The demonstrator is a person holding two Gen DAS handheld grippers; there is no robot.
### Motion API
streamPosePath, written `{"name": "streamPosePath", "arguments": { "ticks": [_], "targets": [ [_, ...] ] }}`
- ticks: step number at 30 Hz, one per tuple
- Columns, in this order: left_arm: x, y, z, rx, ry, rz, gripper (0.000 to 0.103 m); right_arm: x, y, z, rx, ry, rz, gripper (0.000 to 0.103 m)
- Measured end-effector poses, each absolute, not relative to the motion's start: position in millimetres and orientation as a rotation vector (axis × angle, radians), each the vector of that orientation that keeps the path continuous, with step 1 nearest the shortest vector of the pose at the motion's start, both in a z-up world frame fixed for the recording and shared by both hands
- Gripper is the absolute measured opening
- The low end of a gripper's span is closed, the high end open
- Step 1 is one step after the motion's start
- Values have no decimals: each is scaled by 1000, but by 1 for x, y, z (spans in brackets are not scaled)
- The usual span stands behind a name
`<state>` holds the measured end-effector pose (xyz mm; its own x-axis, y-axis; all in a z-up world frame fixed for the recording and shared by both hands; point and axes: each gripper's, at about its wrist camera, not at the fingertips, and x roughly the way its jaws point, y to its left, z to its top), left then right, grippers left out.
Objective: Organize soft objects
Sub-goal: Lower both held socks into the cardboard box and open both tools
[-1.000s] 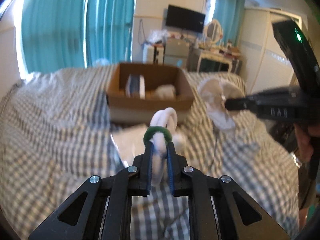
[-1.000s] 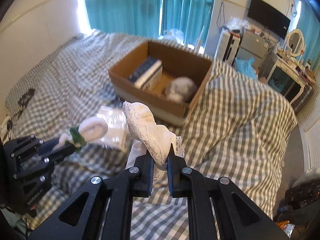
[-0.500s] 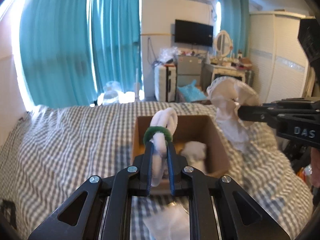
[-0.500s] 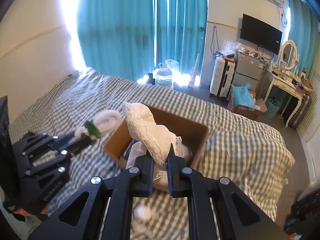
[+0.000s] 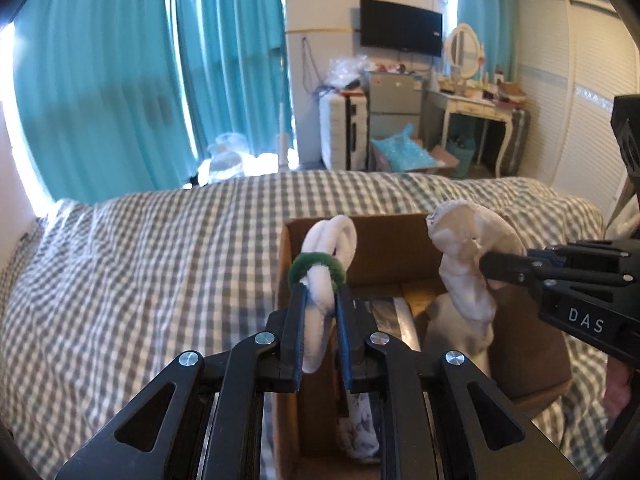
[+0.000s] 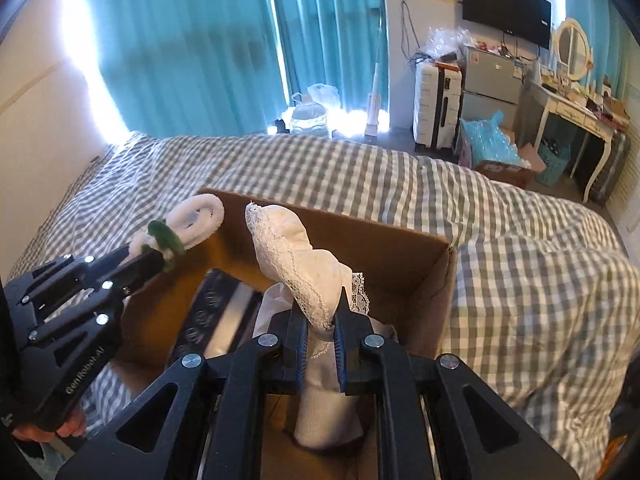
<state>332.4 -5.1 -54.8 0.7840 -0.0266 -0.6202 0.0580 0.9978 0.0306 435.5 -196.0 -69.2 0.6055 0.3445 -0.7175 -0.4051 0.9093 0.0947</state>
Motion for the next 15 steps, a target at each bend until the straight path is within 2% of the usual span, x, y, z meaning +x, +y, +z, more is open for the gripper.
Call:
{"name": "streamPosePath", "arguments": {
  "ticks": [2,4,6,7,8,9,13,15],
  "targets": [
    [333,-7,-56,54,665,-42,21,444,-198,-82,-62,820,429,11],
    [333,-12,-55,79,667,-30,30,447,-203,-90,-47,816,430,15],
    [329,-18,-51,116,662,-11,45,447,-207,-93,-25,810,446,28],
    [326,-19,-48,127,658,-2,49,446,-209,-93,-17,806,451,41],
    [321,-20,-42,129,652,10,59,443,-211,-90,-11,794,453,48],
    [316,-20,-37,123,645,15,63,441,-212,-87,-11,784,451,58],
    [286,-17,-1,99,608,17,66,422,-217,-56,-28,724,409,60],
    [270,-13,20,113,573,51,77,409,-220,-39,-34,705,404,62]
  ]
}}
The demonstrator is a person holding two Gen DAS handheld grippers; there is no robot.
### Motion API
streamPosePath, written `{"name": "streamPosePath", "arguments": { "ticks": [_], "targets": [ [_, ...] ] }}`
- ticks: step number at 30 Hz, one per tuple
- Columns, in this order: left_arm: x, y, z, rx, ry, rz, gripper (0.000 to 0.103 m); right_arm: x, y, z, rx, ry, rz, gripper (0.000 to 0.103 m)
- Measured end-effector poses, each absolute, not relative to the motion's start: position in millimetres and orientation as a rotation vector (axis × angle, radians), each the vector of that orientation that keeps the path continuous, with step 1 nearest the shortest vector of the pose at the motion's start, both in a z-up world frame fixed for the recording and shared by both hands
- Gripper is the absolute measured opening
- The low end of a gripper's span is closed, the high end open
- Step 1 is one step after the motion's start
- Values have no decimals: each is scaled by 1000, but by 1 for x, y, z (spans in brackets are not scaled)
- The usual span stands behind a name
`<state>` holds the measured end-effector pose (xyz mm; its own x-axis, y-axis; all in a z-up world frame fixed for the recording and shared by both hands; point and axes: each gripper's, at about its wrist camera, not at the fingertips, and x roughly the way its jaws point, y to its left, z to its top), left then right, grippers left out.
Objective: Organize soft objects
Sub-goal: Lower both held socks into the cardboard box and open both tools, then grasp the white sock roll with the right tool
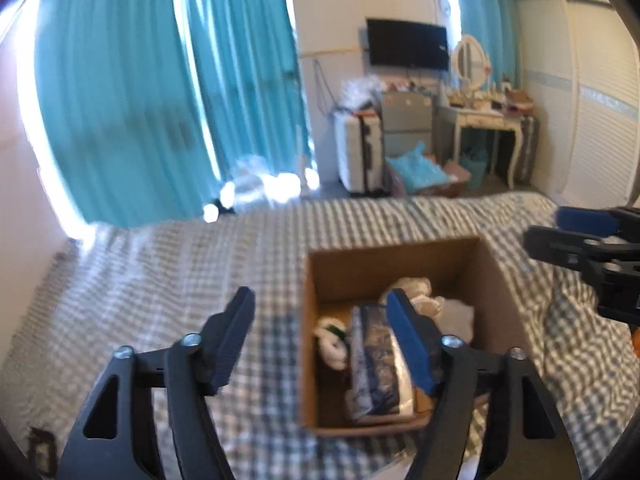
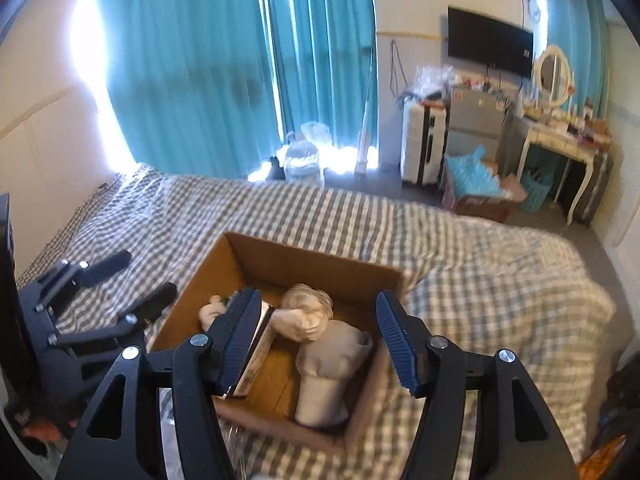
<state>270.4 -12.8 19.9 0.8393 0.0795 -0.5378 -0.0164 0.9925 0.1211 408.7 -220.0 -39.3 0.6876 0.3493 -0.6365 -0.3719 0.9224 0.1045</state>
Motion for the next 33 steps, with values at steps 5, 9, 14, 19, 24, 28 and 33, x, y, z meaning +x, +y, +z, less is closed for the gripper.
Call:
{"name": "streamPosePath", "arguments": {
  "ticks": [5,9,14,19,24,28,33],
  "targets": [
    [216,-5,83,145,465,76,79,358,-234,18,-87,635,376,72],
    [170,0,117,123,418,41,80,311,-250,72,-94,567,377,94],
    [113,0,132,157,352,-13,88,243,-257,122,-101,466,388,95],
    [82,3,109,164,382,-40,88,196,-263,135,-97,471,429,96],
    [78,8,48,104,486,-66,88,169,-264,109,-122,497,386,96],
    [94,6,-21,57,622,-77,88,168,-261,64,-129,551,391,95],
    [112,-2,-82,36,711,-34,88,200,-240,-24,-124,689,408,94]
  ]
}}
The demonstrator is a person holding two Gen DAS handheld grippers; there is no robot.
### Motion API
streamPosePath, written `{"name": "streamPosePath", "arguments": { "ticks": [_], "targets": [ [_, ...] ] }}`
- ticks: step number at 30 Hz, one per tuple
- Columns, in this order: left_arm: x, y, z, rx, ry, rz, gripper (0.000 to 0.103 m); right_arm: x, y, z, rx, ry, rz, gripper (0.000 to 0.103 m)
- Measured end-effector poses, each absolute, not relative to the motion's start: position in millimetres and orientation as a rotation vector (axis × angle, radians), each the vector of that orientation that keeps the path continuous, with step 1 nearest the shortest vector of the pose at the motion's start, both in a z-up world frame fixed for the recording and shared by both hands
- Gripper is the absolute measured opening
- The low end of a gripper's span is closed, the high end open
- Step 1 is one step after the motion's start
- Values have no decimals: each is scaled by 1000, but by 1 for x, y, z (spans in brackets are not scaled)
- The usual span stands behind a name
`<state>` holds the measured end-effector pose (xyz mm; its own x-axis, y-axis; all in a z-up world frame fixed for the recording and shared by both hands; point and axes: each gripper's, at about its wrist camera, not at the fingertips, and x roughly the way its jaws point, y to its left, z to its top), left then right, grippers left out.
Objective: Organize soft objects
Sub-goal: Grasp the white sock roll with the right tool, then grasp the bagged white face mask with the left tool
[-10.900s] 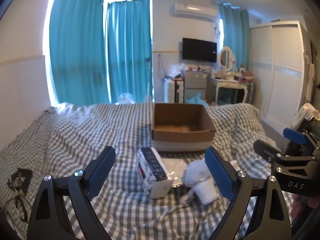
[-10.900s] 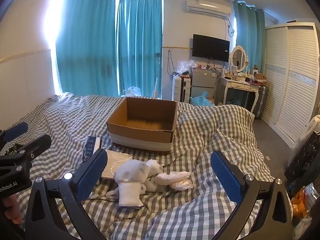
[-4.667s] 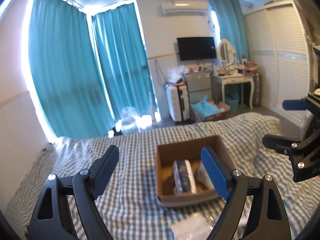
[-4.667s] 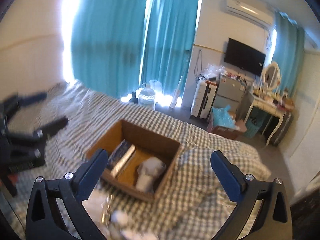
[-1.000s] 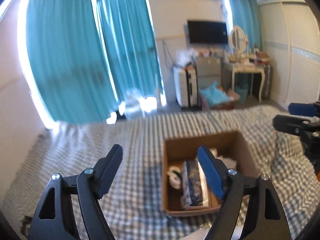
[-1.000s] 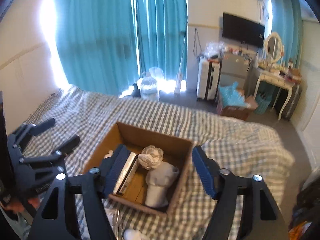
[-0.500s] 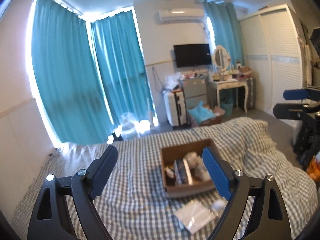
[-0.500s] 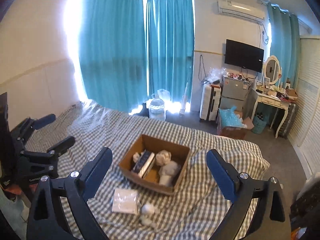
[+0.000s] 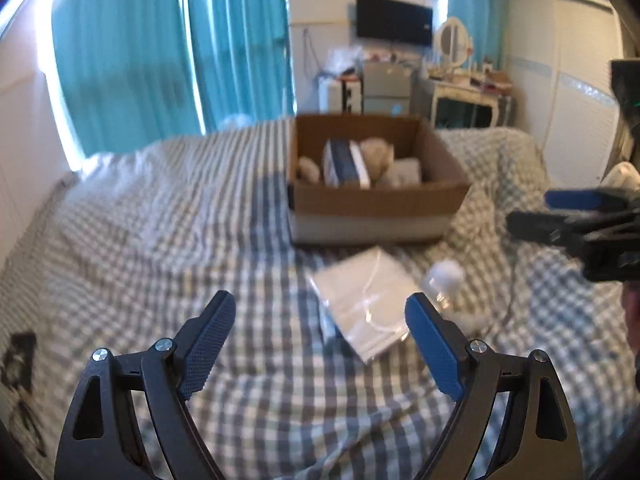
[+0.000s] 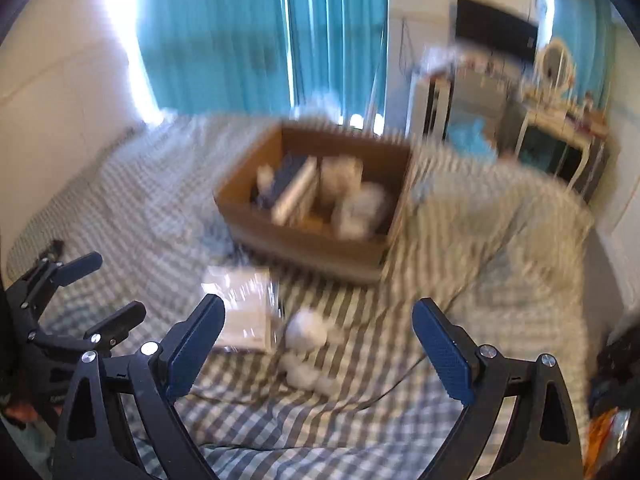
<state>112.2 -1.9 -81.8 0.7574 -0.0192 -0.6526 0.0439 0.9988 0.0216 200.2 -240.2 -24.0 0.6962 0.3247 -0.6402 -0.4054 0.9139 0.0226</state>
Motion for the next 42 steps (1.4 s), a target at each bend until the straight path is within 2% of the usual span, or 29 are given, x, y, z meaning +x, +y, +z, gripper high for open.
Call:
{"name": "streamPosePath", "arguments": {
  "ticks": [2,4,7,10,12,14,21,26,33,38,41,42],
  "targets": [
    [121,-1,-100,20,741,-25,88,221,-231,-64,-118,780,406,83],
    [126,4,-111,-8,773,-19,88,237,-224,-93,-115,836,403,79],
    [128,12,-122,-53,804,-30,88,263,-220,-132,-92,923,394,77],
    [129,13,-130,-64,828,-31,88,281,-218,-164,-20,972,410,61],
    [130,10,-133,-61,840,-30,88,291,-215,-188,-17,1033,400,58],
    [129,6,-132,-55,840,-33,88,295,-215,-200,-8,1065,398,26],
    [124,-20,-121,-110,844,-153,88,271,-231,-172,19,946,434,26],
    [143,-47,-113,-6,775,-132,88,263,-258,-159,67,903,366,26],
    [184,-54,-152,80,848,-94,88,261,-270,-162,105,920,369,26],
    [189,-57,-160,126,858,-118,88,266,-261,-173,83,943,374,26],
    [190,-56,-162,134,849,-108,83,267,-257,-175,66,947,382,26],
    [188,-53,-161,123,838,-106,69,267,-256,-176,64,948,381,26]
  ]
}}
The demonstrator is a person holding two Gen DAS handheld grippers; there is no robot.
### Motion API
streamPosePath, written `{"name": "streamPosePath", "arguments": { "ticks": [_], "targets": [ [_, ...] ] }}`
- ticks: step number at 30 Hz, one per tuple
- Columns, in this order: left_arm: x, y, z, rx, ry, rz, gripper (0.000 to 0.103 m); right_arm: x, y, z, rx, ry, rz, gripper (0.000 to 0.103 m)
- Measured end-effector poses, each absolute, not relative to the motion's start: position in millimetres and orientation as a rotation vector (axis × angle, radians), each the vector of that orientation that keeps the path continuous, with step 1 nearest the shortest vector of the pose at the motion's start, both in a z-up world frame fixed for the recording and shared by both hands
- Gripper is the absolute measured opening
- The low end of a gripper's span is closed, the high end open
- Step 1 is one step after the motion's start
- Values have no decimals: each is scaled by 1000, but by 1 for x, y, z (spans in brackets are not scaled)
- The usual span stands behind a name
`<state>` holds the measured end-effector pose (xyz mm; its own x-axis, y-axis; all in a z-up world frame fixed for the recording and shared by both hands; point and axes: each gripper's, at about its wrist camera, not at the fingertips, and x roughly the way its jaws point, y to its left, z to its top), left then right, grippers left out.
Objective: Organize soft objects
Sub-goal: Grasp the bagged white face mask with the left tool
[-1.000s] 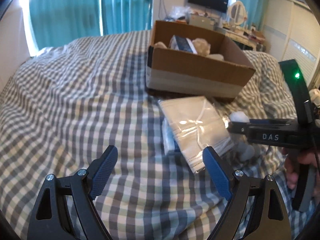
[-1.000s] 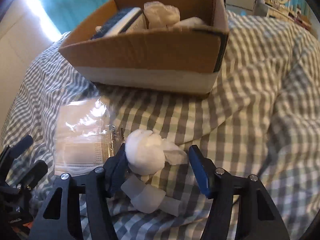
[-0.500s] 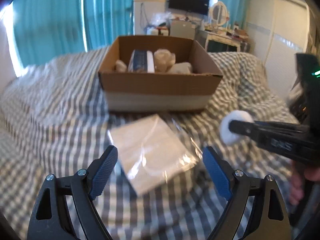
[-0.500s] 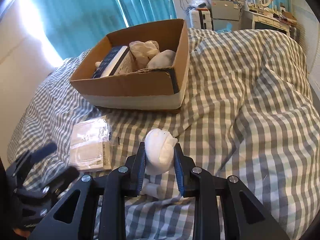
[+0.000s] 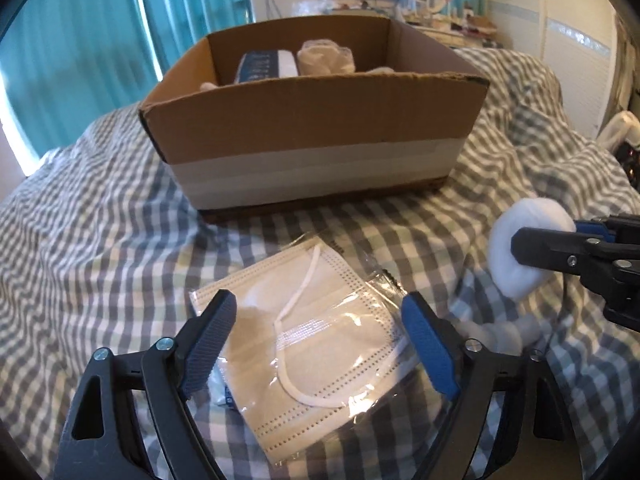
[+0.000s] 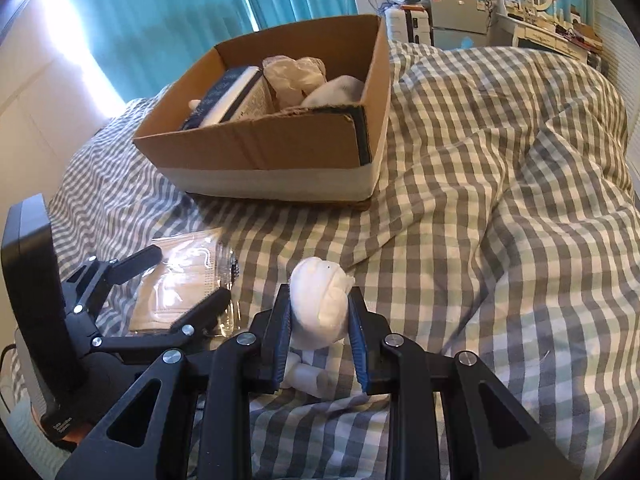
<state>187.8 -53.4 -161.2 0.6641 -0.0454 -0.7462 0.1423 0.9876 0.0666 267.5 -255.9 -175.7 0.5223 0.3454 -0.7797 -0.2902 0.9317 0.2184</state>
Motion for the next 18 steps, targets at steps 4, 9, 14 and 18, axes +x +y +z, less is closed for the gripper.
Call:
{"name": "streamPosePath", "arguments": {
  "ticks": [4,9,14,18],
  "targets": [
    [185,-45,-156,92,838,-129,36,270,-257,-180,74,960,369,26],
    [174,-28,-138,17,849,-137,15,263,-256,-177,84,951,370,26],
    [156,-6,-99,-29,789,-134,15,252,-247,-167,58,931,385,26],
    [141,2,-58,-49,727,-159,15,242,-245,-146,49,887,392,26]
  ]
}}
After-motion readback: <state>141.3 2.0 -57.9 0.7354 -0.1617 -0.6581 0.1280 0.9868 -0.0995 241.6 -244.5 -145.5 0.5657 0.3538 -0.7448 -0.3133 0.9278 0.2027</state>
